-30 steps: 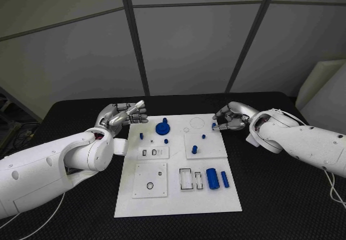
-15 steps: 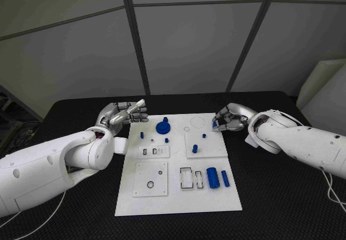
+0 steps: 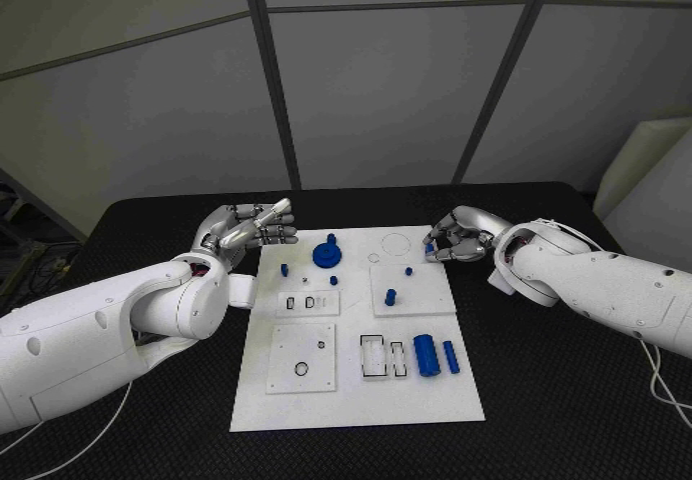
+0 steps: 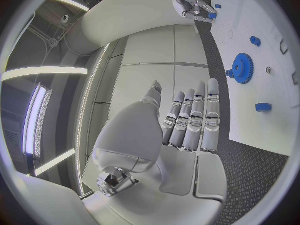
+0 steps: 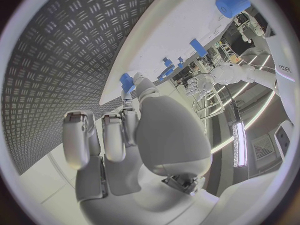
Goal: Assemble the parts on the task board
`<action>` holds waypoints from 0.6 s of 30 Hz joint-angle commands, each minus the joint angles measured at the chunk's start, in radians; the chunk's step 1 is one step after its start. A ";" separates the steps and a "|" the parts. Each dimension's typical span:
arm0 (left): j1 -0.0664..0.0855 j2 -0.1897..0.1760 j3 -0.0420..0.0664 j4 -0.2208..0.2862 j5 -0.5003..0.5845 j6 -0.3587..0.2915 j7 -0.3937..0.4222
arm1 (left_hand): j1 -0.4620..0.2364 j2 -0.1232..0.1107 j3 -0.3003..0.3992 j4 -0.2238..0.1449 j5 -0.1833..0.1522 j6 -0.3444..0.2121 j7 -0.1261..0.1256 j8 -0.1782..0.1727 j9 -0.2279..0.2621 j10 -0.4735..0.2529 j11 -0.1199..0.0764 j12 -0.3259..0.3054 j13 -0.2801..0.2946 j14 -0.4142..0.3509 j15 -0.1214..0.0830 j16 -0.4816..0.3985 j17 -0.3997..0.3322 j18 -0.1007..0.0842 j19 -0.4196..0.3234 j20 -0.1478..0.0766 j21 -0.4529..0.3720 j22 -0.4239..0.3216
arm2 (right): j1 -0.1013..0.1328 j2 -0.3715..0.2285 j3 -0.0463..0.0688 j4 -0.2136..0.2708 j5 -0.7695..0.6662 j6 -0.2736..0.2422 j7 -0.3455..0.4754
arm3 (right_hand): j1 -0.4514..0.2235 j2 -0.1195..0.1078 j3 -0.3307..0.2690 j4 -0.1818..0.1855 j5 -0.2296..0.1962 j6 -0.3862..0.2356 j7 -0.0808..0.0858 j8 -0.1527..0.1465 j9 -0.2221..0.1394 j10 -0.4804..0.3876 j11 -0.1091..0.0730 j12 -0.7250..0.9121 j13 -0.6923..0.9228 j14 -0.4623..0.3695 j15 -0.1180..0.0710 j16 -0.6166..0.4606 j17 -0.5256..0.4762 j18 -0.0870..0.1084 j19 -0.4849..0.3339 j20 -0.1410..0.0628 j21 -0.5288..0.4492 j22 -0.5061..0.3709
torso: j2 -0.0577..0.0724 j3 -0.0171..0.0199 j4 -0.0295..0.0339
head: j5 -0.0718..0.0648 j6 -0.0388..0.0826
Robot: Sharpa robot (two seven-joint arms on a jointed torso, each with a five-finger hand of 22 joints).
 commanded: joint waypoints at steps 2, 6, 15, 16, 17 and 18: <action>0.001 0.000 0.001 0.001 -0.007 0.013 -0.005 | -0.001 0.009 -0.001 -0.004 0.001 0.007 0.002 -0.006 0.000 0.002 0.002 -0.005 0.000 -0.005 0.002 -0.005 0.001 -0.013 -0.008 -0.002 -0.003 -0.001 | 0.001 0.003 0.001 -0.006 -0.012 0.006 -0.006 | 0.012 0.007 0.013 -0.004 -0.017 0.008 0.000 -0.001 -0.001 0.007 0.000 0.002 0.117 0.091 0.009 0.006 0.207 0.002 0.064 0.003 0.004 0.188 | 0.000 0.0001 -0.0001 | 0.000 0.000; 0.001 0.000 0.001 0.001 -0.007 0.013 -0.006 | -0.001 0.009 -0.001 -0.004 0.001 0.007 0.002 -0.006 0.000 0.002 0.002 -0.005 0.000 -0.005 0.002 -0.005 0.001 -0.013 -0.008 -0.002 -0.003 -0.001 | 0.001 0.005 0.001 -0.009 -0.015 0.005 -0.007 | 0.013 0.006 0.014 -0.005 -0.019 0.008 0.000 -0.002 -0.001 0.006 0.000 0.001 0.117 0.091 0.009 0.006 0.208 0.002 0.064 0.003 0.004 0.188 | 0.000 0.0006 -0.0008 | 0.002 -0.001; 0.001 0.000 0.001 0.001 -0.007 0.013 -0.006 | -0.002 0.011 -0.001 -0.004 0.002 0.006 0.003 -0.007 -0.001 0.001 0.003 -0.006 0.000 -0.004 0.002 -0.006 0.002 -0.012 -0.008 -0.001 -0.003 -0.001 | 0.000 0.008 0.001 -0.014 -0.020 0.004 -0.009 | 0.012 0.005 0.015 -0.005 -0.023 0.006 0.001 -0.004 -0.002 0.006 0.001 0.000 0.117 0.091 0.010 0.007 0.208 0.002 0.064 0.003 0.004 0.188 | 0.000 0.0006 -0.0004 | 0.001 -0.002; 0.001 0.000 0.001 0.001 -0.007 0.013 -0.006 | -0.002 0.011 -0.001 -0.004 0.002 0.006 0.003 -0.007 -0.001 0.001 0.003 -0.006 0.000 -0.004 0.002 -0.006 0.002 -0.012 -0.008 -0.001 -0.003 -0.001 | 0.000 0.008 0.001 -0.014 -0.021 0.004 -0.009 | 0.012 0.005 0.015 -0.005 -0.023 0.006 0.001 -0.004 -0.002 0.006 0.001 0.000 0.117 0.091 0.010 0.007 0.208 0.002 0.064 0.003 0.004 0.188 | 0.000 0.0007 -0.0005 | 0.001 -0.002; 0.001 0.000 0.001 0.001 -0.007 0.014 -0.006 | -0.002 0.011 -0.001 -0.004 0.002 0.006 0.003 -0.007 -0.001 0.001 0.003 -0.006 0.000 -0.004 0.002 -0.006 0.002 -0.012 -0.008 -0.001 -0.003 -0.001 | 0.000 0.008 0.001 -0.014 -0.021 0.004 -0.009 | 0.012 0.005 0.015 -0.005 -0.023 0.006 0.001 -0.004 -0.002 0.006 0.001 0.000 0.117 0.091 0.010 0.007 0.208 0.002 0.064 0.003 0.004 0.188 | 0.000 0.0008 -0.0007 | 0.001 -0.002; 0.001 0.000 0.001 0.001 -0.007 0.014 -0.007 | -0.002 0.011 -0.001 -0.004 0.002 0.006 0.003 -0.007 -0.001 0.001 0.003 -0.006 0.000 -0.004 0.002 -0.006 0.002 -0.012 -0.008 -0.001 -0.003 -0.001 | 0.000 0.008 0.001 -0.015 -0.021 0.005 -0.009 | 0.012 0.004 0.015 -0.005 -0.023 0.006 0.001 -0.005 -0.002 0.006 0.001 0.000 0.117 0.091 0.010 0.007 0.208 0.002 0.064 0.003 0.004 0.188 | 0.000 0.0008 -0.0009 | 0.001 -0.002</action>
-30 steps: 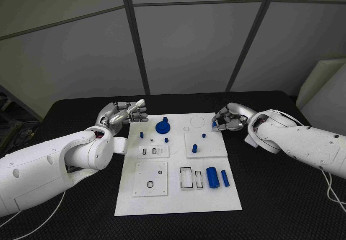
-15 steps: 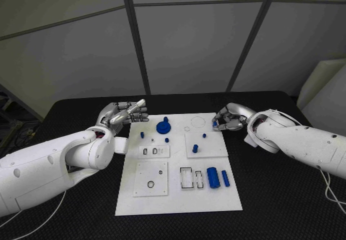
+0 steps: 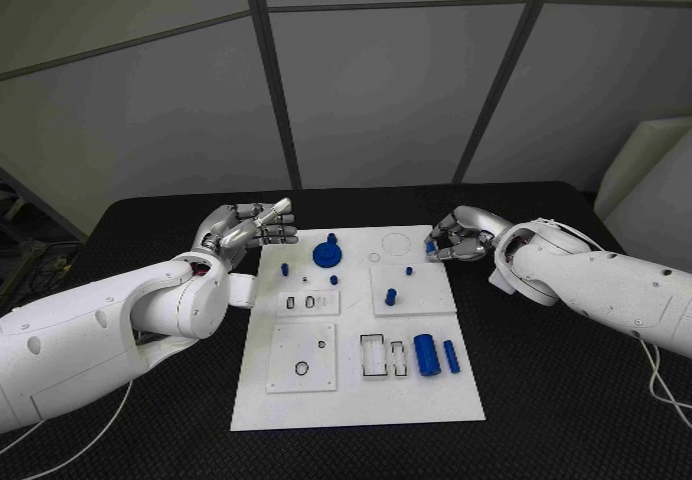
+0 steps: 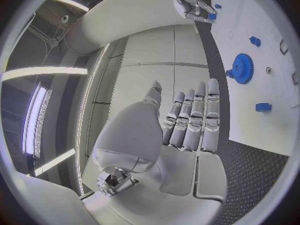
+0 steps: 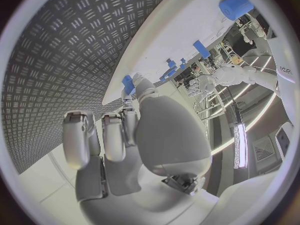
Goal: Assemble the parts on the task board
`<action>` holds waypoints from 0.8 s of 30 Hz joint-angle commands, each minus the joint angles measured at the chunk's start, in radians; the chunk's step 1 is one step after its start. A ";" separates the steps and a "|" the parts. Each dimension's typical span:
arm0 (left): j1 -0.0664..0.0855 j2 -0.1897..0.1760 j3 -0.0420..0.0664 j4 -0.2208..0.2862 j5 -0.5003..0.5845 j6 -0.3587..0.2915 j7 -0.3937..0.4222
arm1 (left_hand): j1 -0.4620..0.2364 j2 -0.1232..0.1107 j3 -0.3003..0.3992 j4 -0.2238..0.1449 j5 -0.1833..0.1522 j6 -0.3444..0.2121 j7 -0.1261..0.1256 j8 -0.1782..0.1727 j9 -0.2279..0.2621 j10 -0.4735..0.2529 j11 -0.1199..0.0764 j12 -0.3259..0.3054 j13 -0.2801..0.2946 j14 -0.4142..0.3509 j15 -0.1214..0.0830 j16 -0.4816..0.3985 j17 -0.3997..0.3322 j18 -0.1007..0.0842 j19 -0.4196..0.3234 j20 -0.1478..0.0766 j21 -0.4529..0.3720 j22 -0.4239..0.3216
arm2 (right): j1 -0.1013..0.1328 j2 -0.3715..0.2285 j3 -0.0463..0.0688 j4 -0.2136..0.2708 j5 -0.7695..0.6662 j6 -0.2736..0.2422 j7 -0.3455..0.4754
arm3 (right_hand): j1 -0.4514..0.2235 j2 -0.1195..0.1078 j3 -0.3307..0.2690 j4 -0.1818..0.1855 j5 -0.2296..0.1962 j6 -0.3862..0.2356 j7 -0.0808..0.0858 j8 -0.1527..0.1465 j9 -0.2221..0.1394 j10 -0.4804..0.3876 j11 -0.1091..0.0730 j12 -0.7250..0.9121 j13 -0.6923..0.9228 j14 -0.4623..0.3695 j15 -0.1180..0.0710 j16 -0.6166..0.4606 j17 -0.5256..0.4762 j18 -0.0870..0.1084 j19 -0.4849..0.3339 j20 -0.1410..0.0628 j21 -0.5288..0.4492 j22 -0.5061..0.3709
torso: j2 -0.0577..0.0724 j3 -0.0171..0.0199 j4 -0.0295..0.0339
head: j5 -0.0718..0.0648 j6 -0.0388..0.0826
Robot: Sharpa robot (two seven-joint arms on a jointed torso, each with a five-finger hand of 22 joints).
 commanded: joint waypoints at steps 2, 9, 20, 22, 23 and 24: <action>0.001 0.001 0.001 0.000 -0.007 0.013 -0.005 | -0.002 0.011 -0.001 -0.004 0.002 0.006 0.003 -0.003 -0.001 0.001 0.003 -0.006 0.000 -0.004 0.002 -0.006 0.001 -0.012 -0.008 -0.001 -0.003 -0.001 | 0.001 0.001 0.001 -0.001 -0.008 0.005 -0.002 | 0.004 -0.003 0.005 -0.001 -0.004 0.005 0.002 -0.006 -0.002 0.006 0.001 -0.004 0.117 0.091 0.010 0.007 0.209 0.002 0.064 0.003 0.004 0.188 | 0.000 0.0003 -0.0009 | -0.001 -0.001; 0.001 0.002 0.001 0.000 -0.007 0.013 -0.005 | -0.002 0.011 -0.001 -0.004 0.002 0.006 0.003 -0.003 -0.001 0.001 0.003 -0.006 0.000 -0.004 0.002 -0.006 0.001 -0.012 -0.008 -0.001 -0.003 -0.001 | 0.000 0.001 0.001 -0.004 -0.008 0.007 -0.003 | 0.004 -0.003 0.006 -0.001 -0.005 0.005 0.002 -0.006 -0.002 0.007 0.002 -0.003 0.118 0.092 0.010 0.007 0.209 0.002 0.064 0.003 0.004 0.188 | 0.000 0.0001 -0.0001 | -0.002 -0.003; 0.001 0.001 0.001 0.000 -0.007 0.012 -0.005 | -0.002 0.011 -0.001 -0.004 0.002 0.006 0.003 -0.003 -0.001 0.001 0.003 -0.006 0.000 -0.004 0.002 -0.006 0.001 -0.012 -0.008 -0.001 -0.003 -0.001 | 0.000 0.002 0.000 -0.005 -0.007 -0.008 0.008 | 0.004 0.018 0.028 -0.001 -0.008 0.057 -0.007 0.013 0.006 0.015 -0.004 0.010 0.127 0.093 0.007 0.010 0.215 0.000 0.070 0.002 0.009 0.199 | 0.000 0.0003 0.0000 | -0.001 -0.003; 0.001 0.001 0.001 0.000 -0.007 0.011 -0.005 | -0.002 0.011 -0.001 -0.004 0.002 0.006 0.003 -0.003 -0.001 0.001 0.003 -0.006 0.000 -0.004 0.002 -0.006 0.001 -0.012 -0.008 -0.001 -0.003 -0.001 | 0.000 0.001 0.000 -0.004 -0.001 -0.019 0.014 | 0.001 0.024 0.033 0.001 -0.007 0.068 -0.012 0.018 0.008 0.017 -0.007 0.013 0.129 0.093 0.003 0.011 0.217 -0.001 0.072 0.000 0.012 0.203 | 0.000 0.0004 -0.0002 | -0.001 -0.003; 0.001 0.001 0.001 0.000 -0.007 0.011 -0.005 | -0.002 0.011 -0.001 -0.004 0.002 0.006 0.003 -0.003 -0.001 0.001 0.003 -0.006 0.000 -0.004 0.002 -0.006 0.001 -0.012 -0.008 -0.001 -0.003 -0.001 | 0.000 0.001 0.000 -0.003 0.003 -0.026 0.016 | 0.000 0.025 0.034 0.001 -0.007 0.071 -0.013 0.019 0.008 0.018 -0.009 0.014 0.130 0.093 0.002 0.011 0.217 -0.001 0.073 -0.001 0.012 0.204 | 0.000 0.0004 -0.0003 | -0.002 -0.004; 0.001 0.001 0.001 0.000 -0.007 0.011 -0.005 | -0.002 0.011 -0.001 -0.004 0.002 0.006 0.003 -0.003 -0.001 0.001 0.003 -0.006 0.000 -0.004 0.002 -0.006 0.001 -0.012 -0.008 -0.001 -0.003 -0.001 | 0.000 0.001 0.000 -0.002 0.008 -0.036 0.017 | 0.000 0.027 0.036 0.001 -0.006 0.075 -0.016 0.021 0.009 0.019 -0.010 0.014 0.131 0.094 0.001 0.011 0.217 -0.001 0.073 -0.002 0.012 0.205 | 0.000 0.0003 -0.0004 | -0.002 -0.005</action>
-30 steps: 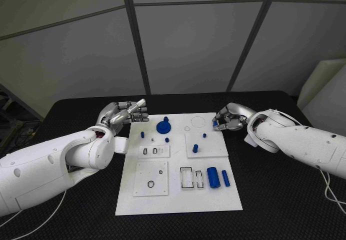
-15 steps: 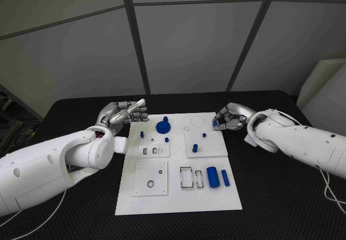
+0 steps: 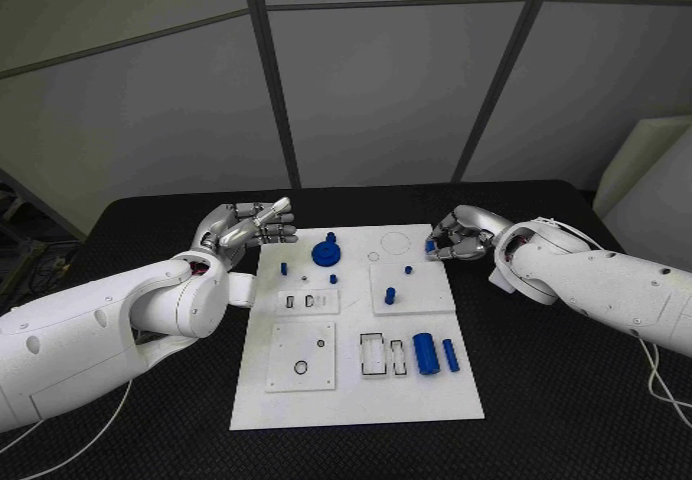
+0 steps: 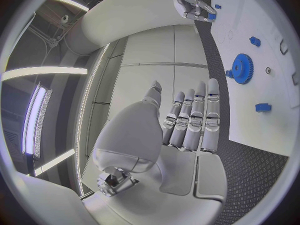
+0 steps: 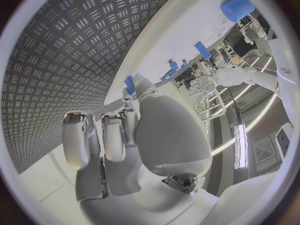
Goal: Assemble the parts on the task board
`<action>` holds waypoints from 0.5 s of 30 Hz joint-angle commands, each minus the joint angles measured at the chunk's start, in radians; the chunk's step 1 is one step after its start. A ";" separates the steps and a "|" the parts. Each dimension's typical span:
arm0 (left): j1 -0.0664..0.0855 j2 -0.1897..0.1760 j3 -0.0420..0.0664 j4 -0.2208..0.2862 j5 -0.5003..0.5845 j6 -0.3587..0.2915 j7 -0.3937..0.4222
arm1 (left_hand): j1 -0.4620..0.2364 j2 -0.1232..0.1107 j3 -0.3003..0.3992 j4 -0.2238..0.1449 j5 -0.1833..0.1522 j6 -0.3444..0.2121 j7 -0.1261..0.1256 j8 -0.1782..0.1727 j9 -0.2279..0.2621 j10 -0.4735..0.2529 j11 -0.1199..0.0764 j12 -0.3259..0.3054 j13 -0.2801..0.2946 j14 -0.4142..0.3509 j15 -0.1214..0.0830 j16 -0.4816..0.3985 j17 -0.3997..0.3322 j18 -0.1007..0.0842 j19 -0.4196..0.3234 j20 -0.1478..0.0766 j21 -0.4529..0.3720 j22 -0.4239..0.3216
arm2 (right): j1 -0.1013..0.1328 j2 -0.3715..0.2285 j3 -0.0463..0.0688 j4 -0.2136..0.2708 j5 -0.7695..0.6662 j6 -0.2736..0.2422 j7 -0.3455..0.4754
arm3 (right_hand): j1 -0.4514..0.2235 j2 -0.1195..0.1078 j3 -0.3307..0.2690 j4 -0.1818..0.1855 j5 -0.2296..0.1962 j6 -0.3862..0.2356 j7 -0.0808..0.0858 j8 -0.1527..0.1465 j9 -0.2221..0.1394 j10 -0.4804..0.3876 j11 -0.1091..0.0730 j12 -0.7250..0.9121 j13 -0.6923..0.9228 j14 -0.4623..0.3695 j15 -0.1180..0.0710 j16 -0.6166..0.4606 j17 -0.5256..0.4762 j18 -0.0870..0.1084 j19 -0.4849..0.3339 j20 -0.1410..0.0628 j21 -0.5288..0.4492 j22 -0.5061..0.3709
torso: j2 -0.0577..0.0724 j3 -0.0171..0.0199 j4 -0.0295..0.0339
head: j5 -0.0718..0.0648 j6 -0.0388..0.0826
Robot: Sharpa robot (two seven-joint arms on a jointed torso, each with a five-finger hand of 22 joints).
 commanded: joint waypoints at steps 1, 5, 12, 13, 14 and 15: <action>0.001 0.000 0.001 0.001 -0.007 0.010 -0.004 | -0.002 0.011 -0.001 -0.004 0.002 0.006 0.003 -0.004 -0.001 0.001 0.003 -0.006 0.000 -0.004 0.002 -0.006 0.001 -0.012 -0.008 -0.001 -0.003 -0.001 | 0.001 0.000 0.001 0.004 0.016 -0.043 0.019 | 0.000 0.020 0.010 -0.001 0.003 0.018 -0.006 0.009 0.005 0.006 -0.007 0.005 0.135 0.097 -0.005 0.006 0.218 -0.002 0.073 -0.004 0.007 0.205 | 0.000 -0.0002 0.0002 | -0.001 -0.003; 0.001 0.000 0.001 0.001 -0.007 0.011 -0.004 | -0.002 0.011 -0.001 -0.004 0.002 0.006 0.004 -0.004 -0.001 0.001 0.003 -0.007 0.000 -0.004 0.002 -0.007 0.002 -0.012 -0.008 -0.001 -0.003 -0.001 | 0.001 -0.002 0.001 0.007 0.044 -0.084 0.026 | -0.003 0.024 0.016 -0.001 0.012 0.032 -0.013 0.015 0.009 0.007 -0.013 0.006 0.136 0.097 -0.010 0.006 0.218 -0.002 0.074 -0.009 0.008 0.207 | 0.000 -0.0002 0.0004 | -0.001 -0.003; 0.001 -0.001 0.001 0.001 -0.007 0.011 -0.004 | -0.002 0.012 -0.002 -0.004 0.002 0.006 0.004 -0.004 -0.001 0.000 0.003 -0.007 0.000 -0.004 0.002 -0.007 0.002 -0.012 -0.008 -0.001 -0.003 -0.001 | 0.001 -0.011 0.001 0.031 0.084 -0.137 0.020 | -0.012 0.023 0.018 0.002 0.027 0.045 -0.018 0.022 0.014 0.008 -0.018 0.006 0.137 0.097 -0.015 0.006 0.218 -0.003 0.076 -0.014 0.009 0.210 | -0.001 0.0002 -0.0018 | 0.001 -0.001; 0.001 -0.001 0.001 0.001 -0.007 0.011 -0.004 | -0.002 0.012 -0.002 -0.004 0.002 0.006 0.004 -0.004 -0.001 0.000 0.003 -0.007 0.000 -0.004 0.002 -0.007 0.002 -0.012 -0.008 -0.001 -0.003 -0.001 | 0.001 -0.014 0.001 0.041 0.087 -0.145 0.016 | -0.013 0.024 0.019 0.002 0.030 0.045 -0.019 0.022 0.015 0.008 -0.019 0.006 0.136 0.097 -0.015 0.006 0.217 -0.003 0.076 -0.015 0.009 0.210 | -0.001 0.0003 -0.0015 | 0.001 -0.001; 0.001 -0.001 0.001 0.001 -0.007 0.011 -0.004 | -0.002 0.012 -0.002 -0.004 0.002 0.006 0.004 -0.004 -0.001 0.000 0.003 -0.007 0.000 -0.004 0.002 -0.007 0.002 -0.012 -0.008 -0.001 -0.003 -0.001 | 0.001 -0.016 0.001 0.048 0.088 -0.149 0.014 | -0.014 0.024 0.019 0.002 0.032 0.045 -0.019 0.022 0.015 0.008 -0.019 0.005 0.136 0.097 -0.015 0.006 0.217 -0.003 0.076 -0.015 0.009 0.210 | -0.001 0.0004 -0.0022 | 0.002 0.000; 0.001 -0.002 0.001 0.001 -0.007 0.011 -0.004 | -0.002 0.012 -0.002 -0.004 0.002 0.006 0.004 -0.004 -0.001 0.000 0.003 -0.007 0.000 -0.004 0.002 -0.007 0.002 -0.012 -0.008 -0.001 -0.003 -0.001 | 0.001 -0.020 0.001 0.062 0.090 -0.157 0.008 | -0.015 0.024 0.020 0.002 0.035 0.045 -0.019 0.022 0.015 0.008 -0.020 0.005 0.136 0.097 -0.015 0.005 0.217 -0.003 0.075 -0.015 0.009 0.210 | -0.001 0.0003 -0.0018 | 0.002 0.001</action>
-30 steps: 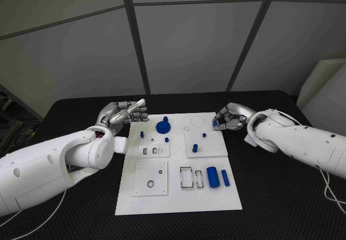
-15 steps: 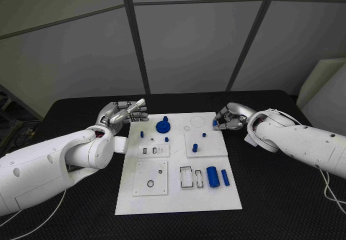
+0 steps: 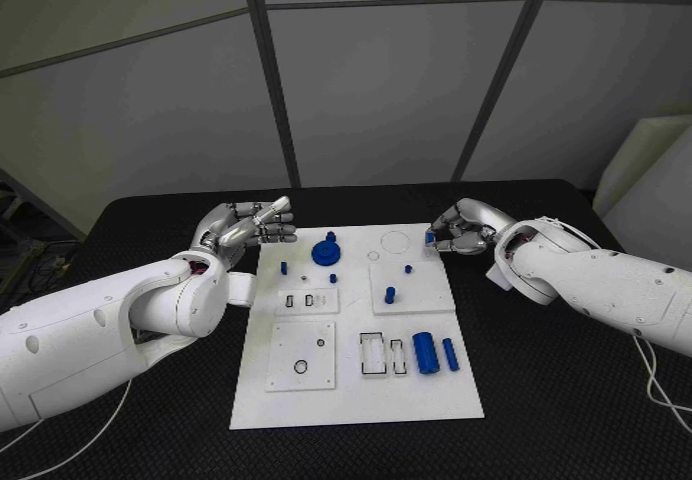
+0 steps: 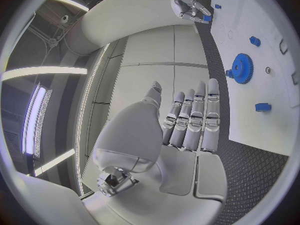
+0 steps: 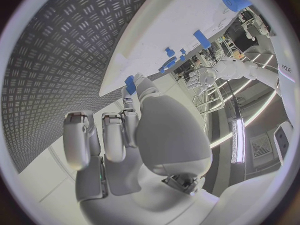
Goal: Assemble the parts on the task board
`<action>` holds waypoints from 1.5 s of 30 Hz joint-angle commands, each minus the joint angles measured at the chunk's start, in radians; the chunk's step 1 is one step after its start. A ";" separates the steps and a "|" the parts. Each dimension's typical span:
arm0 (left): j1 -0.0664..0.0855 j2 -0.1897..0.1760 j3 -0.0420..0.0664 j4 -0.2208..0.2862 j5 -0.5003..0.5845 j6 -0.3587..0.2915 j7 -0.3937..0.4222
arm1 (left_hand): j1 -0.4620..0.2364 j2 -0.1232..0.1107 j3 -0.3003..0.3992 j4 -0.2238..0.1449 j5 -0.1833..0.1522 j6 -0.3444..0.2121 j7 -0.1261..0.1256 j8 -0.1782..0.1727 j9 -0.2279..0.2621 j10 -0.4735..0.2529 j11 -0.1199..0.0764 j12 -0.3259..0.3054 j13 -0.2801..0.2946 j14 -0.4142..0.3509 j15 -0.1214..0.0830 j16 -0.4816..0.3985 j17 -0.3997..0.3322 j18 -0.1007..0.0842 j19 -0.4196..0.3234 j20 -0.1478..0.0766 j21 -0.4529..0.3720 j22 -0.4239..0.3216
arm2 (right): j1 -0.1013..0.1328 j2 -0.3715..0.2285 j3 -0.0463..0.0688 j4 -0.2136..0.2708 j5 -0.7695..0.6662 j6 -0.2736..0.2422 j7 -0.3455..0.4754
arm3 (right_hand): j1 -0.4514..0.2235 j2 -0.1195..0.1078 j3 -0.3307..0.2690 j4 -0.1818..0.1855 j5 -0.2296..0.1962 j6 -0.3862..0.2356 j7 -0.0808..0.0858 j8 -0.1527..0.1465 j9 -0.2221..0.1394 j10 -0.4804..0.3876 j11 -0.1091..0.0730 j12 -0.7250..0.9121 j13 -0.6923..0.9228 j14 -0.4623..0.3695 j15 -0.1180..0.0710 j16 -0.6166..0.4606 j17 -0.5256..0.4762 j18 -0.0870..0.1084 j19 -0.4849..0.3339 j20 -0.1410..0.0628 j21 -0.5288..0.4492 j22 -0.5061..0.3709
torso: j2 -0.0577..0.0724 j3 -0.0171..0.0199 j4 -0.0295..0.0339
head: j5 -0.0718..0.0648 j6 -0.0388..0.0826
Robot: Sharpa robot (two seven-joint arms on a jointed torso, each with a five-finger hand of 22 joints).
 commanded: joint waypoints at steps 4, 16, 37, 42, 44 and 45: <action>0.001 -0.002 0.001 0.000 -0.007 0.011 -0.003 | 0.002 0.008 -0.001 -0.004 0.002 0.006 0.004 -0.005 -0.001 0.000 0.003 -0.004 0.000 -0.003 0.002 -0.007 0.001 -0.012 -0.008 -0.001 -0.003 -0.001 | 0.002 -0.023 0.001 0.103 0.041 -0.097 -0.033 | -0.004 0.010 0.009 0.000 0.012 0.025 -0.019 0.005 0.007 0.003 -0.010 0.002 0.133 0.097 -0.008 0.005 0.216 -0.003 0.076 -0.009 0.004 0.210 | -0.003 -0.0005 -0.0021 | 0.004 0.003; 0.002 -0.002 0.001 -0.009 -0.007 0.010 -0.003 | 0.002 0.008 -0.001 -0.004 0.002 0.006 0.004 -0.005 -0.001 0.000 0.003 -0.004 0.000 -0.003 0.002 -0.007 0.001 -0.012 -0.008 -0.001 -0.003 -0.001 | 0.003 0.027 0.002 0.327 -0.127 -0.148 -0.183 | -0.003 0.013 0.013 -0.001 0.009 0.024 -0.019 0.005 0.008 0.002 -0.011 0.001 0.132 0.096 -0.006 0.004 0.215 -0.003 0.076 -0.008 0.005 0.212 | -0.014 -0.0031 -0.0023 | 0.026 0.000; 0.005 0.006 0.001 -0.013 -0.007 0.011 -0.007 | 0.003 0.010 -0.001 -0.005 0.002 0.006 0.004 -0.005 -0.001 0.000 0.003 -0.004 0.000 -0.003 0.002 -0.008 0.002 -0.012 -0.008 -0.001 -0.002 -0.001 | -0.033 0.233 -0.051 0.285 -0.366 -0.099 -0.324 | -0.006 0.009 0.014 -0.002 0.001 0.023 -0.018 0.004 0.009 0.001 -0.010 -0.002 0.130 0.096 -0.004 0.002 0.212 -0.003 0.076 -0.008 0.004 0.211 | -0.014 -0.0071 0.0026 | 0.071 -0.016; 0.005 0.008 0.001 -0.012 -0.007 0.011 -0.007 | 0.004 0.011 0.000 -0.006 0.003 0.006 0.004 -0.005 -0.001 0.000 0.003 -0.004 0.000 -0.003 0.002 -0.008 0.002 -0.012 -0.008 0.000 -0.002 -0.001 | -0.045 0.264 -0.058 0.263 -0.376 -0.087 -0.342 | -0.008 0.008 0.014 -0.002 0.000 0.022 -0.017 0.003 0.009 -0.001 -0.010 -0.005 0.129 0.096 -0.004 0.002 0.211 -0.003 0.075 -0.007 0.004 0.210 | -0.015 -0.0055 0.0002 | 0.075 -0.018; 0.005 0.009 0.001 -0.012 -0.007 0.010 -0.007 | 0.004 0.011 0.000 -0.006 0.003 0.006 0.004 -0.005 -0.001 0.000 0.003 -0.004 0.000 -0.003 0.002 -0.008 0.002 -0.012 -0.008 0.000 -0.002 -0.001 | -0.049 0.274 -0.060 0.258 -0.383 -0.083 -0.345 | -0.008 0.007 0.014 -0.002 0.000 0.021 -0.016 0.003 0.009 -0.001 -0.010 -0.006 0.128 0.095 -0.003 0.002 0.211 -0.003 0.076 -0.007 0.004 0.210 | -0.015 -0.0049 -0.0006 | 0.076 -0.020; 0.005 0.010 0.001 -0.012 -0.007 0.010 -0.007 | 0.005 0.011 0.000 -0.007 0.004 0.006 0.004 -0.005 -0.001 0.000 0.003 -0.004 0.000 -0.003 0.002 -0.009 0.002 -0.012 -0.009 0.000 -0.002 -0.001 | -0.051 0.277 -0.061 0.255 -0.386 -0.080 -0.347 | -0.008 0.007 0.014 -0.002 0.000 0.021 -0.016 0.003 0.009 -0.001 -0.010 -0.006 0.128 0.096 -0.003 0.002 0.211 -0.003 0.076 -0.007 0.004 0.210 | -0.014 -0.0048 -0.0004 | 0.076 -0.020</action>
